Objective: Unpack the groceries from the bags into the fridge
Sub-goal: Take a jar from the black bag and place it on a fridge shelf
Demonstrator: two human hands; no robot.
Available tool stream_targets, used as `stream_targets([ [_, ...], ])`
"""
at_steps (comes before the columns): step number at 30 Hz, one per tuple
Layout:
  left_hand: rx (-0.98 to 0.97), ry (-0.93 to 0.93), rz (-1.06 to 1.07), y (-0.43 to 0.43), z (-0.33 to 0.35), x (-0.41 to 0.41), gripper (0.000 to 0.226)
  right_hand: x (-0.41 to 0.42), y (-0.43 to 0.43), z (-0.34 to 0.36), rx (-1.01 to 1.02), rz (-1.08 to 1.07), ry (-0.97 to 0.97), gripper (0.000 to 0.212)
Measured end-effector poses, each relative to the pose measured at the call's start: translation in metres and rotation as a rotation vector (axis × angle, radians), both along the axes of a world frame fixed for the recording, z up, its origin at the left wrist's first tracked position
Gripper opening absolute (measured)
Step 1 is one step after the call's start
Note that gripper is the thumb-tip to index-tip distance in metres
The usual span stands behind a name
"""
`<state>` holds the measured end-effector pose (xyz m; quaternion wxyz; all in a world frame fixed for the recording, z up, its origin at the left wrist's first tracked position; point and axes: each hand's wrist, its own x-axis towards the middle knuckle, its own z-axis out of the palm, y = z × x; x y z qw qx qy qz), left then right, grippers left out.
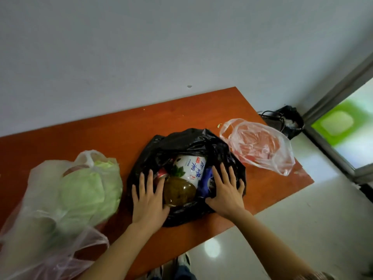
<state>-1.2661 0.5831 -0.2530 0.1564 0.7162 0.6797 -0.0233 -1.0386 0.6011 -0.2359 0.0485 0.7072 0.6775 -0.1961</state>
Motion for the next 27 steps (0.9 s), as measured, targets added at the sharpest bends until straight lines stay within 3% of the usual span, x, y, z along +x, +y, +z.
stream_targets([
  [5, -0.083, 0.012, -0.098, -0.028, -0.028, -0.019, 0.124, 0.001, -0.041, -0.011, -0.099, 0.063, -0.131, 0.113],
  [8, -0.040, -0.007, -0.129, -0.034, -0.041, -0.027, 0.130, -0.003, -0.056, -0.012, -0.078, 0.076, -0.138, 0.111],
  [10, -0.020, -0.030, -0.135, -0.033, -0.039, -0.027, 0.123, -0.013, -0.057, -0.009, 0.047, 0.101, -0.101, 0.095],
  [13, -0.035, -0.038, -0.128, -0.031, -0.036, -0.028, 0.093, -0.039, -0.052, 0.000, 0.242, 0.160, 0.042, 0.051],
  [16, -0.048, -0.089, -0.145, -0.030, -0.033, -0.029, 0.067, -0.070, -0.050, -0.007, -0.020, 0.105, 0.072, 0.029],
  [19, -0.096, -0.182, -0.104, -0.024, -0.028, -0.024, 0.052, -0.086, -0.050, -0.024, -0.242, -0.193, 0.301, 0.011],
  [22, -0.142, -0.263, -0.060, -0.020, -0.023, -0.020, 0.039, -0.090, -0.050, -0.030, -0.323, -0.354, 0.444, 0.023],
  [27, -0.203, -0.353, -0.024, -0.016, -0.013, -0.023, 0.032, -0.074, -0.045, 0.011, -0.399, -0.331, 0.613, 0.026],
])
